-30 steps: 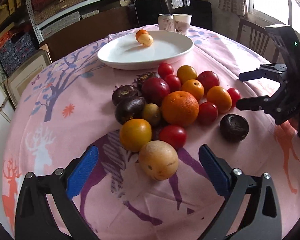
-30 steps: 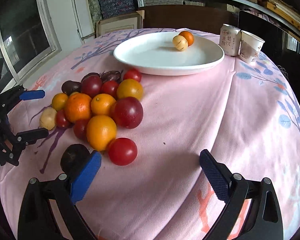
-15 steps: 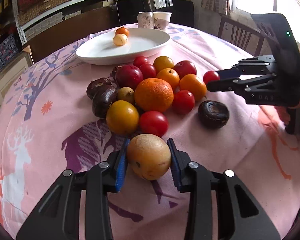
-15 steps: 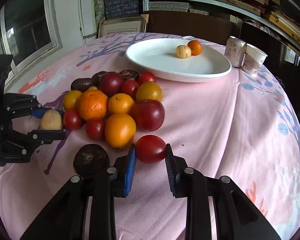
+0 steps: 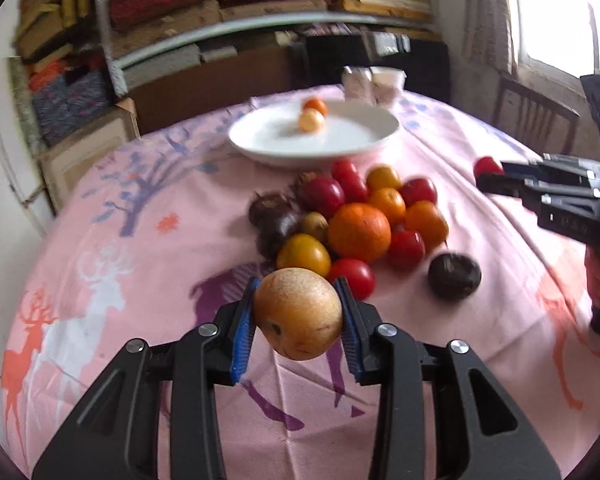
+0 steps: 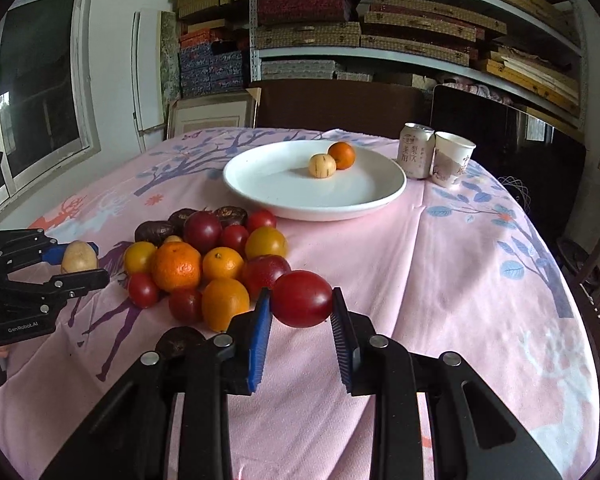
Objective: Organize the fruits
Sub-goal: 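Lower both held fruits onto the white plate and open both tools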
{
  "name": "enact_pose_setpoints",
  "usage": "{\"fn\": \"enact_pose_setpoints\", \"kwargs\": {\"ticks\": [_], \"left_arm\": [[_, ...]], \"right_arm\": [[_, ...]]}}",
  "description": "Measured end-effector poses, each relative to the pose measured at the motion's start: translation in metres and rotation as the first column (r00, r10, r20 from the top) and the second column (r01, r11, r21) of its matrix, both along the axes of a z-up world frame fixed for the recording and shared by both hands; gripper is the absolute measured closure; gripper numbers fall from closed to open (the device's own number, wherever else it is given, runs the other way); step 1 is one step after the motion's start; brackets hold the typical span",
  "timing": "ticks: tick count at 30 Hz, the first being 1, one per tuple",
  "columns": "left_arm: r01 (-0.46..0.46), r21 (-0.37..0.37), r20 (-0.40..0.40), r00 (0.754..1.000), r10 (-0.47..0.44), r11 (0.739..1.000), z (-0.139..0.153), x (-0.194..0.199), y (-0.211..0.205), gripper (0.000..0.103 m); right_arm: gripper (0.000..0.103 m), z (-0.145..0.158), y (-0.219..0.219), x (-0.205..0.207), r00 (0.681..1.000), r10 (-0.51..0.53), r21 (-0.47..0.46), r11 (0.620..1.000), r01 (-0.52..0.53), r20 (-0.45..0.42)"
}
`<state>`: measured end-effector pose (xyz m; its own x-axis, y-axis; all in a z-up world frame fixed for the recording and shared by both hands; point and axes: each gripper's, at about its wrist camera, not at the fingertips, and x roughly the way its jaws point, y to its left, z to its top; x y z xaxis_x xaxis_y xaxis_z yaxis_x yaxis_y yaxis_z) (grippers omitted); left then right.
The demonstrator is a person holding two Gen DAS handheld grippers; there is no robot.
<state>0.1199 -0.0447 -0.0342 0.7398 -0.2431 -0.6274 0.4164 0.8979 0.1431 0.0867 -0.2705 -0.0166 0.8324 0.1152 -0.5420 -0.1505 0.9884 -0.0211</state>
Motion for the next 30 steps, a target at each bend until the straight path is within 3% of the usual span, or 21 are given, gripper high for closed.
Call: {"fn": "enact_pose_setpoints", "kwargs": {"ticks": [2, 5, 7, 9, 12, 16, 19, 23, 30], "left_arm": [[-0.011, -0.003, 0.08, 0.997, 0.012, 1.0, 0.017, -0.005, -0.002, 0.067], [-0.033, -0.032, 0.105, 0.994, 0.036, 0.999, 0.04, 0.0, -0.008, 0.067], [-0.055, -0.006, 0.163, 0.985, 0.055, 0.998, 0.05, 0.004, -0.017, 0.066], [-0.07, 0.027, 0.212, 0.975, 0.062, 0.997, 0.057, 0.011, -0.028, 0.066], [-0.071, 0.029, 0.19, 0.98, 0.064, 0.997, 0.065, 0.032, -0.039, 0.066], [-0.071, 0.047, 0.207, 0.976, 0.06, 0.996, 0.071, 0.059, -0.056, 0.066], [-0.07, 0.037, 0.202, 0.978, 0.061, 0.997, 0.071, 0.092, -0.072, 0.067], [-0.081, 0.046, 0.201, 0.977, 0.07, 0.996, 0.066, 0.134, -0.093, 0.067], [-0.105, 0.022, 0.132, 0.986, 0.102, 0.994, 0.047, 0.21, -0.099, 0.066]], "right_arm": [[0.073, 0.004, -0.005, -0.001, 0.999, -0.029, 0.032, 0.999, 0.028, 0.017], [0.073, 0.012, -0.014, 0.005, 0.999, -0.047, 0.101, 0.994, 0.047, -0.002], [0.073, 0.02, -0.019, 0.015, 0.995, -0.098, 0.096, 0.99, 0.099, -0.017], [0.073, 0.029, -0.028, 0.027, 0.993, -0.111, 0.151, 0.982, 0.116, -0.038], [0.073, 0.04, -0.038, 0.048, 0.992, -0.115, 0.204, 0.971, 0.124, -0.055], [0.073, 0.05, -0.036, 0.071, 0.989, -0.145, 0.115, 0.983, 0.143, 0.007], [0.073, 0.052, -0.035, 0.096, 0.99, -0.142, 0.098, 0.985, 0.141, 0.008], [0.073, 0.053, -0.035, 0.133, 0.99, -0.141, 0.111, 0.984, 0.141, -0.014], [0.073, 0.045, -0.028, 0.185, 0.991, -0.134, 0.13, 0.983, 0.132, 0.004]]}}
